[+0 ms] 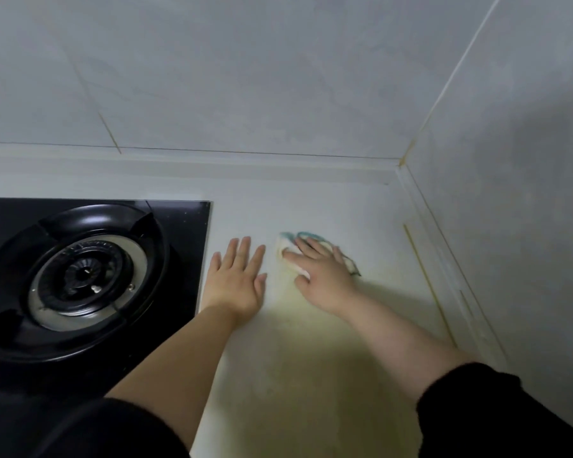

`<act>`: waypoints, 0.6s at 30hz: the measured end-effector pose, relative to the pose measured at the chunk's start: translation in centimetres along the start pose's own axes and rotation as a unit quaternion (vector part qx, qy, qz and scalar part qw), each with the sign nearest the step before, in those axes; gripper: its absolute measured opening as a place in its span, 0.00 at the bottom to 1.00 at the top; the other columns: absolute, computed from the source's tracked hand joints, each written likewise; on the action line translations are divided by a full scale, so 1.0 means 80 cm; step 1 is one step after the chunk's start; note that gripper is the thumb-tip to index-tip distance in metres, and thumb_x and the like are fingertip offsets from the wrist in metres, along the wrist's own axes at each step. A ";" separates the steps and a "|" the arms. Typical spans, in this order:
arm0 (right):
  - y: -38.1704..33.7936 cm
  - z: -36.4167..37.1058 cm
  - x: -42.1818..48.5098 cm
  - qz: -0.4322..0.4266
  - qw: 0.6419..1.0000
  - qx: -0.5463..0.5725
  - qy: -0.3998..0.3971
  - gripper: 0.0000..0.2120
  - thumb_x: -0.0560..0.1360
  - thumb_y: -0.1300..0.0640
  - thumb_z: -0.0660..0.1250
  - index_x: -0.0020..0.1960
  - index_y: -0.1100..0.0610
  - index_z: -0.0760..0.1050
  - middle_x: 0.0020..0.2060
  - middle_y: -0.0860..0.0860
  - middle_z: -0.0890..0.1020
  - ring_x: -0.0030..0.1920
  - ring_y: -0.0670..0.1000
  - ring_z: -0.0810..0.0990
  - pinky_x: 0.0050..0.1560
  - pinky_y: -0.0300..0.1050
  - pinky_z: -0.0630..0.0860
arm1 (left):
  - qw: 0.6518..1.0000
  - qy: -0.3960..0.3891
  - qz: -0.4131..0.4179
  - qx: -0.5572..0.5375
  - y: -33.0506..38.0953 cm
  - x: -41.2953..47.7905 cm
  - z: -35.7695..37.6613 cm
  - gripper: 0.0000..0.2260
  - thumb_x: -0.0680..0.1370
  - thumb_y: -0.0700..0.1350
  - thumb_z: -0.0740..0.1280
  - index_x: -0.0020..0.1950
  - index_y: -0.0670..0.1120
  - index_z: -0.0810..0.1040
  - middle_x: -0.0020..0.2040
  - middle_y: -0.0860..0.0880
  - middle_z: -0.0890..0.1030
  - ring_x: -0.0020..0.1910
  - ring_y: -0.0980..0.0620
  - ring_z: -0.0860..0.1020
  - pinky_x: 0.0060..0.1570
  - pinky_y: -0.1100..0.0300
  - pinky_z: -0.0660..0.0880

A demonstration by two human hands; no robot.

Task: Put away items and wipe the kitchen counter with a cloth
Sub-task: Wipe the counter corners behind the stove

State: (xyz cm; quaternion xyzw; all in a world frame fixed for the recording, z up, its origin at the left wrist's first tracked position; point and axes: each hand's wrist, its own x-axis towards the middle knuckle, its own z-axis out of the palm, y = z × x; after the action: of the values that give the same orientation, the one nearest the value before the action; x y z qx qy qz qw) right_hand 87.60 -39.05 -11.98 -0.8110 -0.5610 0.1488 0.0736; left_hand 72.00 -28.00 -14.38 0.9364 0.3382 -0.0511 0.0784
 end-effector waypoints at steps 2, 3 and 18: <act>0.012 -0.001 -0.040 -0.032 0.999 0.013 -0.026 0.29 0.72 0.51 0.54 0.73 0.40 0.61 0.77 0.42 0.52 0.76 0.44 0.47 0.73 0.61 0.43 | 1.000 -0.003 0.001 -0.010 0.000 -0.001 -0.001 0.26 0.81 0.56 0.41 0.78 0.53 0.42 0.78 0.48 0.40 0.77 0.47 0.38 0.74 0.48 0.40; 0.030 -0.005 -0.052 -0.024 0.999 0.006 -0.024 0.30 0.70 0.51 0.53 0.73 0.40 0.61 0.77 0.42 0.52 0.76 0.43 0.46 0.72 0.63 0.44 | 1.000 0.000 0.004 -0.012 0.000 -0.003 -0.001 0.25 0.82 0.55 0.43 0.78 0.53 0.42 0.78 0.48 0.39 0.77 0.47 0.38 0.74 0.48 0.40; -0.007 0.010 -0.050 0.032 0.999 -0.011 0.020 0.28 0.72 0.51 0.50 0.73 0.42 0.61 0.77 0.44 0.54 0.76 0.44 0.48 0.73 0.62 0.44 | 1.000 0.013 0.013 -0.009 -0.005 0.001 0.005 0.26 0.81 0.53 0.44 0.78 0.53 0.42 0.78 0.48 0.40 0.77 0.48 0.38 0.74 0.47 0.40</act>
State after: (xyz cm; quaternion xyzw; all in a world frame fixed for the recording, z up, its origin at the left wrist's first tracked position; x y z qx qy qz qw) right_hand 85.55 -42.61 -11.97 -0.8324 -0.5344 0.1284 0.0713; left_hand 71.77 -27.71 -14.79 0.9406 0.3276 -0.0346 0.0825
